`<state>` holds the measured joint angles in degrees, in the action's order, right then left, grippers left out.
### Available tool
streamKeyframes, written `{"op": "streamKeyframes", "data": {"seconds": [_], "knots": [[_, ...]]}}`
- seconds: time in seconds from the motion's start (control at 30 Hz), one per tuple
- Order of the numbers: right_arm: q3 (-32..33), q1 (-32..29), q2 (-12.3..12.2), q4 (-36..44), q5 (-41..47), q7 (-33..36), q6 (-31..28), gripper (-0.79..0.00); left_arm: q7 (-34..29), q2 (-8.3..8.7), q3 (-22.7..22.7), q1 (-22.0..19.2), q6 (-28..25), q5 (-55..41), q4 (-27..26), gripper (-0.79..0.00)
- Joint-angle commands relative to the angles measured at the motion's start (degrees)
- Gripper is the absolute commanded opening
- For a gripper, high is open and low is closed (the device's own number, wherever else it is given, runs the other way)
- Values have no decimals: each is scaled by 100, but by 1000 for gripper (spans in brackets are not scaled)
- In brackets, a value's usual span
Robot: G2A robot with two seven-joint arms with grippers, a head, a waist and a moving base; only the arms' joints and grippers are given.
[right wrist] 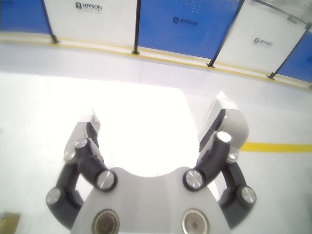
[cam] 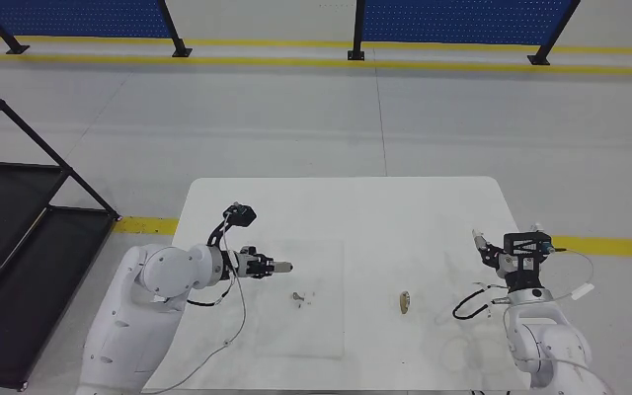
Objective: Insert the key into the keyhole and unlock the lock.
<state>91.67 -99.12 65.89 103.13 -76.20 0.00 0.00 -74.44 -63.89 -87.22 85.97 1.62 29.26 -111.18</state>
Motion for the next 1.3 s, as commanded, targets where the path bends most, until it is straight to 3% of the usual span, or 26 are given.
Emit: {"op": "streamKeyframes", "data": {"seconds": [0.0,0.43,0.87,0.97,1.27], "knots": [[0,0,0,0,0,0,0,0,3,2,154,-9,61,46,73,0],[0,0,0,0,0,0,0,0,-28,7,784,-105,759,-65,460,0],[0,0,0,0,0,0,0,0,-28,7,784,-105,759,-65,460,0],[0,0,0,0,0,0,0,0,113,-11,824,-41,767,-505,511,0],[0,0,0,0,0,0,0,0,72,-3,1020,-234,1482,-732,621,0]]}}
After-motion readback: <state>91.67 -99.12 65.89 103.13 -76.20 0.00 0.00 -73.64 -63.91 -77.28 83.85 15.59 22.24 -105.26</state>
